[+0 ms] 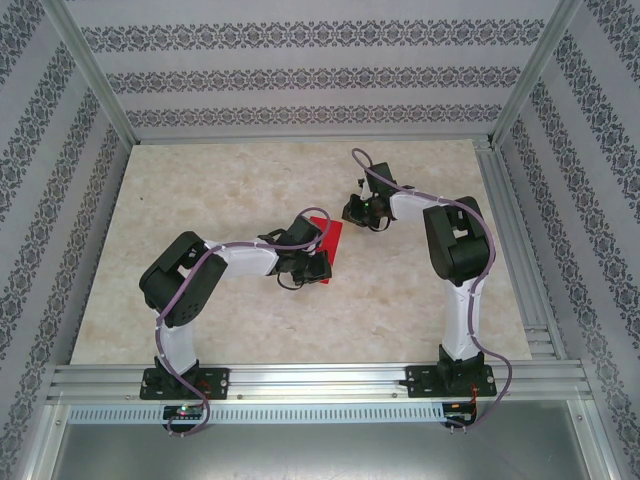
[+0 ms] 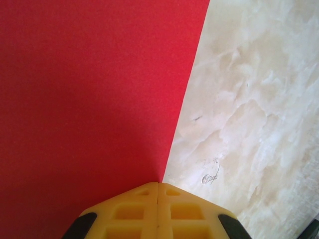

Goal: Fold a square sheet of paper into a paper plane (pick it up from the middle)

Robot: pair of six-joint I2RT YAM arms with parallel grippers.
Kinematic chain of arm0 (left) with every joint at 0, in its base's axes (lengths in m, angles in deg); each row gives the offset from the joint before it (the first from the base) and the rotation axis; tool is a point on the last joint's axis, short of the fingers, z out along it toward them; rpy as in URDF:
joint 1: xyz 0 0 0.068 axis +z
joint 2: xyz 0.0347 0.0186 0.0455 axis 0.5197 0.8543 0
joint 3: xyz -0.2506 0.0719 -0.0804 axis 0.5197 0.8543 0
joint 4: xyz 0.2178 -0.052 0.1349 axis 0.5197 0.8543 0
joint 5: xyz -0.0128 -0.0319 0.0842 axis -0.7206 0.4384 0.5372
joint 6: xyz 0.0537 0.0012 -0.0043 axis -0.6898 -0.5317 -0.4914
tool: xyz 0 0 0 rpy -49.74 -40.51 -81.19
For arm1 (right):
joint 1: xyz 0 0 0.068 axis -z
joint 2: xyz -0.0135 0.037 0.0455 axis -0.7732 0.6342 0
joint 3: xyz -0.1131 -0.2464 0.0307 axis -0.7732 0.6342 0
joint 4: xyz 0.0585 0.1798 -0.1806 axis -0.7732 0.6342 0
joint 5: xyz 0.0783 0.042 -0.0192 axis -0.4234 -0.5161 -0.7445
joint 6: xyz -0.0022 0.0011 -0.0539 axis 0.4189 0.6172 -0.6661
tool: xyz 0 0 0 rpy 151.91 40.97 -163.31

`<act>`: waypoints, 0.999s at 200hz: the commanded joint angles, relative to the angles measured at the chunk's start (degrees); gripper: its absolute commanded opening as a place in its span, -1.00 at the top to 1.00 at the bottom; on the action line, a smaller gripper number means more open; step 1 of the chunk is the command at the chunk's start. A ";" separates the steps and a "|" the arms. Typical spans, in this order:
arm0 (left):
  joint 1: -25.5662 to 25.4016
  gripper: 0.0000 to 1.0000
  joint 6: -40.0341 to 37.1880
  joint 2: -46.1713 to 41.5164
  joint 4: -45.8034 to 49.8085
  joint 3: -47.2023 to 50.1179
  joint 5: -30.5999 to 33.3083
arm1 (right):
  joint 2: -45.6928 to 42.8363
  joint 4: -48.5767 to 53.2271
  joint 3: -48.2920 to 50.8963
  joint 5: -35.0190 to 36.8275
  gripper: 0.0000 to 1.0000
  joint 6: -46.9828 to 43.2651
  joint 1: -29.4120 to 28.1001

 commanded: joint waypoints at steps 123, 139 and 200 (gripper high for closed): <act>8.37 -0.45 -4.33 -12.61 13.38 0.85 7.04 | -17.80 -1.60 16.07 5.61 0.13 1.52 -7.73; 9.62 -0.53 -3.91 -12.93 12.73 2.53 6.44 | -15.30 -0.49 13.28 5.36 0.21 1.44 -9.09; 10.58 -0.62 -3.86 -11.84 10.60 4.38 1.77 | -7.97 3.65 4.25 8.55 0.26 0.03 -10.15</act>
